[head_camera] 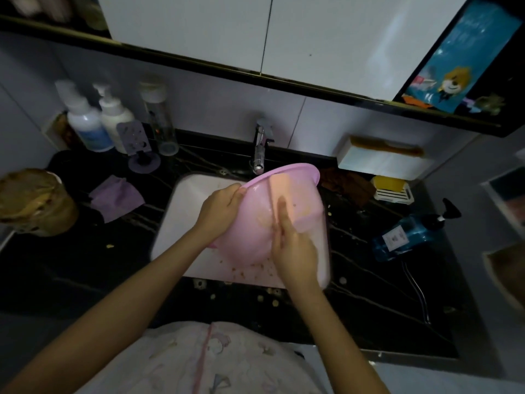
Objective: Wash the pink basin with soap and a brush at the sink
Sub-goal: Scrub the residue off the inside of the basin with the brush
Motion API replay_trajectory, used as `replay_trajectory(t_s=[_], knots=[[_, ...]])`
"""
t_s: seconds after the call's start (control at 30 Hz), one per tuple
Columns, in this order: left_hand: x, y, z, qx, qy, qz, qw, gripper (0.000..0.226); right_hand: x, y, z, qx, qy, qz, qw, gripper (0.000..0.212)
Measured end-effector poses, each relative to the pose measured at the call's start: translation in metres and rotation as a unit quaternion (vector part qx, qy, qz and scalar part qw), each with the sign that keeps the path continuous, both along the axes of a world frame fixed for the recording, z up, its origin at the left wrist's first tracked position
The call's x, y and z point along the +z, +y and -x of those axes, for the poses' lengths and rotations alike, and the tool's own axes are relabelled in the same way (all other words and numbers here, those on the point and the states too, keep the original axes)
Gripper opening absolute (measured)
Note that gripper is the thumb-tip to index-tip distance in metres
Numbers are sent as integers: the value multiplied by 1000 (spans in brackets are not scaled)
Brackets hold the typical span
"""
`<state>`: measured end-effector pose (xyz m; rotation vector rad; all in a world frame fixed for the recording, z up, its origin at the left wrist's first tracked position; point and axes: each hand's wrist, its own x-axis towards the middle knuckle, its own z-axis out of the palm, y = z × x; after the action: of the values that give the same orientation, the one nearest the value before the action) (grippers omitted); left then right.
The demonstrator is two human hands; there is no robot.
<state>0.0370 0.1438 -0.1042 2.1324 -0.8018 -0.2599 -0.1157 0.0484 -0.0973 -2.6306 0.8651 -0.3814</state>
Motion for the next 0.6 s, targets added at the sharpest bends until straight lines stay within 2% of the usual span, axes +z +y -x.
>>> replay_trajectory(t_s=[0.07,0.13,0.2,0.23,0.3,0.37,0.4,0.5,0.53,0.6], knots=[[-3,1,-6,-2,2,9,1000,30,-18,30,17,88,18,38,995,59],[-6,2,-9,-6,5,20,1000,30,-30,22,41,118,41,57,991,60],[-6,3,-13,-3,8,26,1000,27,-31,-5,43,74,-9,64,995,57],[-6,2,-13,-3,7,30,1000,26,-24,-15,38,12,-46,35,998,54],[-4,0,-12,0,1,35,999,28,-14,-28,17,-100,-117,-71,985,48],[-7,1,-12,11,2,32,999,32,-16,-12,6,-137,-174,-172,960,49],[-7,2,-14,16,2,29,999,35,-18,5,8,-119,-179,-183,959,49],[-8,4,-20,22,5,26,999,46,-35,33,26,-35,-128,-71,989,51],[-8,4,-21,17,6,27,999,48,-42,17,23,-61,-120,-46,990,54],[-7,4,-20,13,16,34,999,46,-41,-19,7,-167,-153,-117,967,51]])
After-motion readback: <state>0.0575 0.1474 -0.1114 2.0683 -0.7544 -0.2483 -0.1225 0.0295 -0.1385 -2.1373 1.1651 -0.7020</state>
